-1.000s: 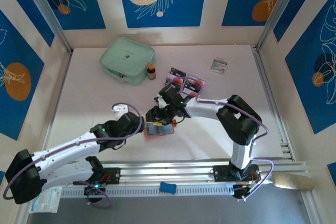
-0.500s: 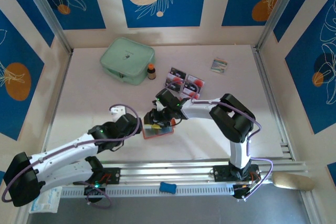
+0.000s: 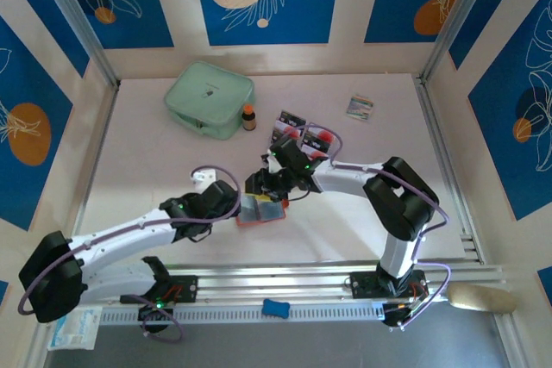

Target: Put the credit cards into the card holder

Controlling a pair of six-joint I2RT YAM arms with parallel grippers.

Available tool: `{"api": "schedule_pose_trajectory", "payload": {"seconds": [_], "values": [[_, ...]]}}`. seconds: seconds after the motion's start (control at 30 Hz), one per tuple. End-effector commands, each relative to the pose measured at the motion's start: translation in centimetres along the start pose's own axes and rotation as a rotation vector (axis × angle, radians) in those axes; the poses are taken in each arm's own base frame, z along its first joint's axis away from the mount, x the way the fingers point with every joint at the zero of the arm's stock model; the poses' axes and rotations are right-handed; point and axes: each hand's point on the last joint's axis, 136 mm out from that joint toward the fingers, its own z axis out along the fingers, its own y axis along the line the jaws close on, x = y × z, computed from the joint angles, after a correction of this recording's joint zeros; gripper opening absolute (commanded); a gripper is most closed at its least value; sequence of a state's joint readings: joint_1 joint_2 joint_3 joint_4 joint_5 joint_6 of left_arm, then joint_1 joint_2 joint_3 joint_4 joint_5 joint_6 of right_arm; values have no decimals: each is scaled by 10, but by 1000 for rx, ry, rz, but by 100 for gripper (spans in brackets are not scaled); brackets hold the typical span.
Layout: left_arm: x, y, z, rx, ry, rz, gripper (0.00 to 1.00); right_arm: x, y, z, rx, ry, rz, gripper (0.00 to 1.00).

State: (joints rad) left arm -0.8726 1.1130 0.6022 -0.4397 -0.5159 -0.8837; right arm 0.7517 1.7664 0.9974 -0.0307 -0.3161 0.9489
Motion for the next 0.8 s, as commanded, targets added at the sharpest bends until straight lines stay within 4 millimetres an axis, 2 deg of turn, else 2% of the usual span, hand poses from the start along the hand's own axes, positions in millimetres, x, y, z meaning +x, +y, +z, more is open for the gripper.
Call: {"api": "schedule_pose_trajectory", "payload": {"seconds": [0.0, 0.17, 0.3, 0.4, 0.6, 0.77], "values": [[-14, -18, 0, 40, -12, 6, 100, -2, -2, -23, 20, -36, -19, 49], [-14, -31, 9, 42, 19, 30, 100, -4, -39, -52, 261, -99, -92, 49], [-13, -38, 14, 46, 35, 38, 100, -5, -69, -64, 435, -97, -135, 49], [-14, -42, 16, 50, 37, 38, 100, -4, -85, -64, 520, -81, -154, 49], [-14, -48, 21, 53, 47, 43, 100, -4, -104, -53, 583, -62, -157, 47], [-11, -52, 24, 57, 67, 50, 100, -7, -113, -53, 610, -83, -147, 35]]}}
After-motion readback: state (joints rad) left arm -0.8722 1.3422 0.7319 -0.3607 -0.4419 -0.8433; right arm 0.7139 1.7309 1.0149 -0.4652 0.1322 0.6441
